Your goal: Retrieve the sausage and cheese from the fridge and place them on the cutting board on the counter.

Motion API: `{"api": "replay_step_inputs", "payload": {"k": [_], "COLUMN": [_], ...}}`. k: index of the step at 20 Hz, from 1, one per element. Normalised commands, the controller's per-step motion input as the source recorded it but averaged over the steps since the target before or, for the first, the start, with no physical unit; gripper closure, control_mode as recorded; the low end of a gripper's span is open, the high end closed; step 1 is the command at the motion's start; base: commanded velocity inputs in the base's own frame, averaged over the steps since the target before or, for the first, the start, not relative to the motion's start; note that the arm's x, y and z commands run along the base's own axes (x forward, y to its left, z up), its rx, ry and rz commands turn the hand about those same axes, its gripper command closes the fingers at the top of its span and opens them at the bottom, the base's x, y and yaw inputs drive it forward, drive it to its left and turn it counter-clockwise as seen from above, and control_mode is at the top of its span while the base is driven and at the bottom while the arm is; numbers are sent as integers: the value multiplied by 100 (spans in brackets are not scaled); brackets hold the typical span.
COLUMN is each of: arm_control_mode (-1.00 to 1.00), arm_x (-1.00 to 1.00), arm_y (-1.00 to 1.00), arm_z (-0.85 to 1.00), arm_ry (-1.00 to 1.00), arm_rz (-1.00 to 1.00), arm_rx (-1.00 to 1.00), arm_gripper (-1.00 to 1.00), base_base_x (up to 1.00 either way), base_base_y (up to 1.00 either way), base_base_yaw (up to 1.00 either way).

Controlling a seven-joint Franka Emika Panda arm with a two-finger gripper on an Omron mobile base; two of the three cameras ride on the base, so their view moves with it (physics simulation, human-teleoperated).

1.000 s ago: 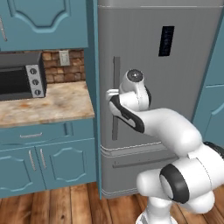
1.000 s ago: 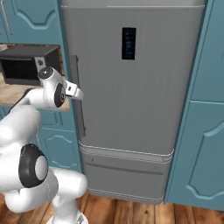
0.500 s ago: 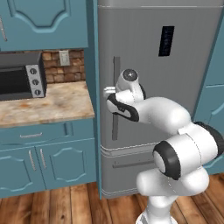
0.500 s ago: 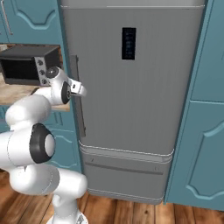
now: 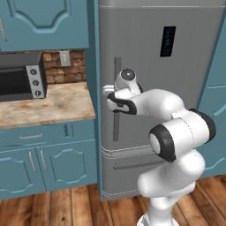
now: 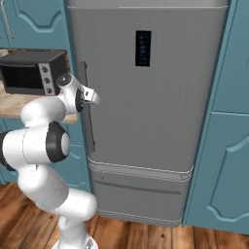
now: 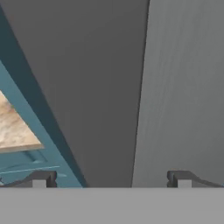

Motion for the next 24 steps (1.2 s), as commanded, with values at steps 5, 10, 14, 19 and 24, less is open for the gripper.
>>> {"api": "replay_step_inputs", "payload": {"k": [5, 10, 14, 19, 24], "arm_control_mode": [-100, -100, -100, -100, -100], "arm_x": [31, 40, 51, 25, -7], "arm_y": [4, 3, 2, 4, 1], "arm_z": [-11, -15, -6, 4, 12], "arm_ry": [-14, -6, 1, 5, 2], "arm_rz": [0, 0, 0, 0, -4], "arm_rx": [0, 0, 2, 7, 7], "arm_gripper": [-100, -100, 100, 100, 100], "base_base_x": [0, 0, 0, 0, 0], "base_base_y": [0, 0, 0, 0, 0], "base_base_yaw": [0, 0, 0, 0, 0]}}
